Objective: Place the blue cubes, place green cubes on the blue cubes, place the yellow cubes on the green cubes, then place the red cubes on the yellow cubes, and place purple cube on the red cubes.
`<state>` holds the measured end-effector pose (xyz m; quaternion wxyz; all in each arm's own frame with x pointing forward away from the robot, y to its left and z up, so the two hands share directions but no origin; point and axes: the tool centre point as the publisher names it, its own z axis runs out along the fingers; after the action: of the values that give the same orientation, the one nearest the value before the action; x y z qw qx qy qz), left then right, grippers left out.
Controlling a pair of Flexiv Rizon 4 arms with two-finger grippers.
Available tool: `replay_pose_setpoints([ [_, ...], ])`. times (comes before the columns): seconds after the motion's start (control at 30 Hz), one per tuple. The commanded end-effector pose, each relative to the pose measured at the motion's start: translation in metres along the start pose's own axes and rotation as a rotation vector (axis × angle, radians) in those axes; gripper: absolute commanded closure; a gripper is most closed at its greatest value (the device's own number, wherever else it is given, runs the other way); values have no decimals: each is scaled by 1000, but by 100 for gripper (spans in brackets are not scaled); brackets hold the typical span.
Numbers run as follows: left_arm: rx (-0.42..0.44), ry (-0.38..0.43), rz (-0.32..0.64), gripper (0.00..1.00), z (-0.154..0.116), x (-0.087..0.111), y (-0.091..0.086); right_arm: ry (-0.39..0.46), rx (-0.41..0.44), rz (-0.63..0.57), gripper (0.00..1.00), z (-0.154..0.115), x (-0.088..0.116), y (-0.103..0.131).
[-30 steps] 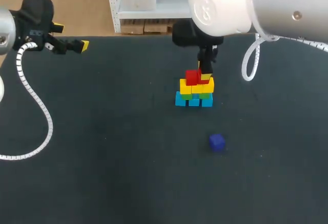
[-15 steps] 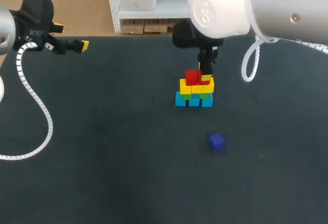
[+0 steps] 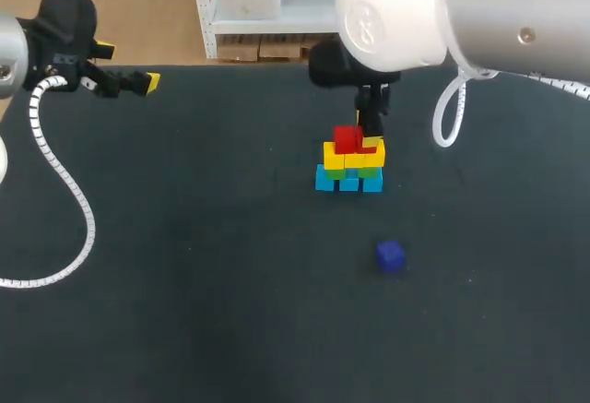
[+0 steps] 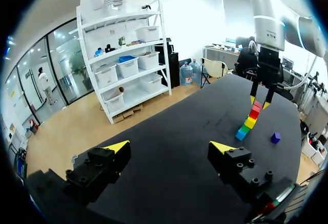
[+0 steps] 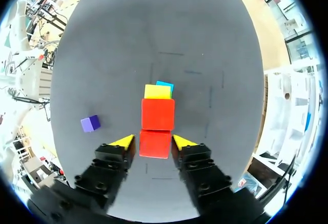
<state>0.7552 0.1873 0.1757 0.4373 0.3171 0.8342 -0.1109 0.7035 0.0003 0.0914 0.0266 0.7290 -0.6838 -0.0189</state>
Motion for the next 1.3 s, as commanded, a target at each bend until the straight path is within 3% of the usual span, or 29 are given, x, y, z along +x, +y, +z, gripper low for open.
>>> replay_pose_setpoints([
  [0.03, 5, -9, 2, 0, -1, 2, 1, -3, 1, 0, 0, -1, 1, 0],
  [0.27, 5, -9, 2, 0, -1, 2, 1, -17, 6, 19, 0, -6, 5, 1],
  [0.43, 5, -9, 2, 0, -1, 2, 1, -53, 44, 66, 0, -21, 24, 7],
  [0.8, 5, -9, 2, 0, -1, 2, 1, -150, 96, 143, 0, -35, 63, 46],
  [1.3, 5, -9, 2, 0, -1, 2, 1, -191, 99, 103, 0, 6, 81, 101],
])
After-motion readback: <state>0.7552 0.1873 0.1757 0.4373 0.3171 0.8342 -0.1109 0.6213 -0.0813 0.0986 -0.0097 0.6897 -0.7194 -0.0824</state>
